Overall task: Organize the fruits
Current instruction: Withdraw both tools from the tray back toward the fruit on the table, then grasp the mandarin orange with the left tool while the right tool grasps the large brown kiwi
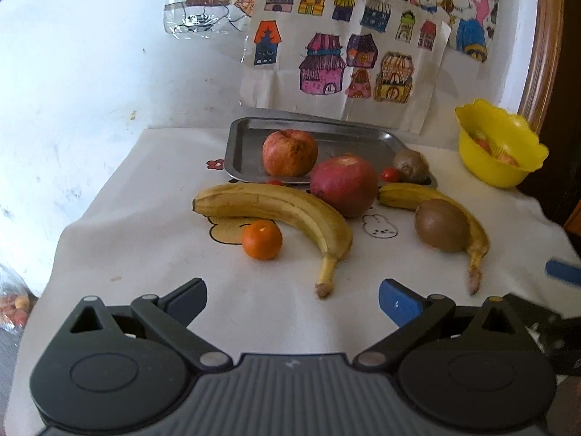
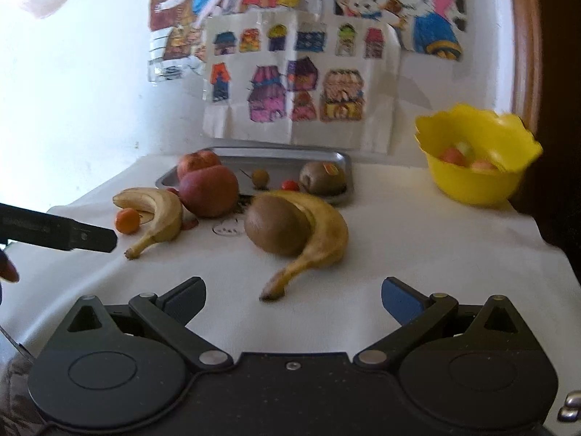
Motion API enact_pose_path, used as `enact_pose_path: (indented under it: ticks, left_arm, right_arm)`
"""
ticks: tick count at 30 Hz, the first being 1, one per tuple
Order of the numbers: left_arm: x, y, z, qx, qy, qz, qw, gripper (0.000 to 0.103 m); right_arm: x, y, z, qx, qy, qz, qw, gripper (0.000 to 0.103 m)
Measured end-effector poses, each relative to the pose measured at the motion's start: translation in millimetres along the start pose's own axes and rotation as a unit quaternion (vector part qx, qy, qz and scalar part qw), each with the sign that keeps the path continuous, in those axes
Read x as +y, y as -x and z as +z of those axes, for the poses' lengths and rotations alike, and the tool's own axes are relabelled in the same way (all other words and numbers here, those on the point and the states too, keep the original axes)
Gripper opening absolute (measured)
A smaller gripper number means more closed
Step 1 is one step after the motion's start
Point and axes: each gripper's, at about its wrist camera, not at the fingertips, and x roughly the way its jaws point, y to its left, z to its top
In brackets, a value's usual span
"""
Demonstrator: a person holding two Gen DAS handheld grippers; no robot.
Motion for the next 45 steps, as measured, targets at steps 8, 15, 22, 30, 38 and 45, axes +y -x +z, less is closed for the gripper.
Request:
enact_pose_path:
  ticks: [8,15,22,30,38,45]
  left_arm:
    - [9,-20,10,0.021,0.001,-0.003,0.9998,0.103]
    - [23,-40,23,0.031,-0.011,0.007,0.9994,0.103]
    - [27,-52,31,0.033,-0.014,0.002,0.9994,0.101]
    - [33,-64,32,0.041,-0.004,-0.010,0.9991,0.091]
    - [27,-66,34,0.032,-0.012,-0.018,0.9993,0.076]
    - [20,-63,31,0.024,-0.021,-0.032,0.9990,0.055]
  right_arm:
    - [-2,-24,21,0.002,0.035,0.029,0.999,0.102]
    - [-1,-50,37,0.008,0.060,0.060,0.996,0.101]
    - [4,-80,48,0.017,0.053,0.073,0.996,0.094]
    - [10,-97,50,0.032,0.067,0.083,0.994,0.086]
    - [17,-107,48,0.040,0.074,0.062,0.995,0.085]
    - [19,-98,47,0.036,0.064,0.102,0.992,0.080]
